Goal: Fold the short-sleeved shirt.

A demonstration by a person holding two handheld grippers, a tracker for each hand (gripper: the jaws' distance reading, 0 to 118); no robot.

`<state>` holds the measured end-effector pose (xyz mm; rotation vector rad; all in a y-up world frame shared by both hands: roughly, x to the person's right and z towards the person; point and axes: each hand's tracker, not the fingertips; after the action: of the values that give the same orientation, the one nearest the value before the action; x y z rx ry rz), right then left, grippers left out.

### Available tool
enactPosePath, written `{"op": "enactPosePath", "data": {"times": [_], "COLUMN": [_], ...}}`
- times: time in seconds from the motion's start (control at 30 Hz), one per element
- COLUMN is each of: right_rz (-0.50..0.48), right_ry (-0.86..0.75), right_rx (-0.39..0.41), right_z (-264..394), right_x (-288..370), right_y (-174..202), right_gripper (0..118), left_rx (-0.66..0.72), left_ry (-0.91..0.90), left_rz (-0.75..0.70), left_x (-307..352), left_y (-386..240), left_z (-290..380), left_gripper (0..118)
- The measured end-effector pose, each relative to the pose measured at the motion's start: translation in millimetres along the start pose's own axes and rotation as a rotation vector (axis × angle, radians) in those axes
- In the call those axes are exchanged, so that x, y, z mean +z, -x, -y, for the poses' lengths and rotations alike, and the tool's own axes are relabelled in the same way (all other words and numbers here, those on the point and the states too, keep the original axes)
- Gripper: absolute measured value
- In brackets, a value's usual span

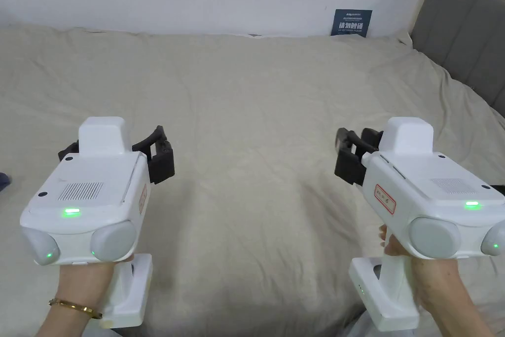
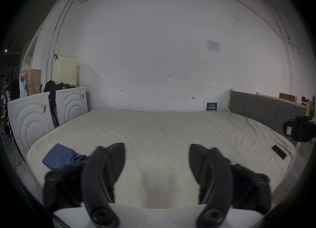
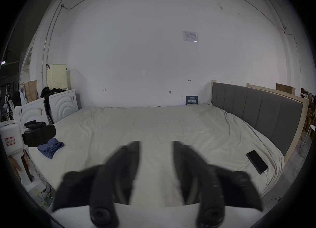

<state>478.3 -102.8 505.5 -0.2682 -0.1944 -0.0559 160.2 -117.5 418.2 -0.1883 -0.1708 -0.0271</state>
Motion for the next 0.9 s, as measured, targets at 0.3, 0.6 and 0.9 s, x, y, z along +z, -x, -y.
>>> {"op": "enactPosePath", "data": {"times": [0.3, 0.6, 0.9], "right_rz": [0.027, 0.01, 0.005], "right_ry": [-0.044, -0.043, -0.048], "right_rx": [0.018, 0.012, 0.006], "right_z": [-1.8, -5.4, -6.5], "right_x": [2.5, 5.5, 6.2], "right_y": [2.9, 4.7, 4.4], "right_gripper": [118, 118, 118], "left_rx": [-0.015, -0.01, -0.024], "left_ry": [-0.024, -0.027, -0.018], "left_rz": [0.003, -0.012, -0.006], "left_x": [5.1, 4.6, 3.0], "left_y": [-2.4, 0.7, -0.1], "left_z": [-4.7, -5.0, -0.9], "left_gripper": [118, 118, 118]}}
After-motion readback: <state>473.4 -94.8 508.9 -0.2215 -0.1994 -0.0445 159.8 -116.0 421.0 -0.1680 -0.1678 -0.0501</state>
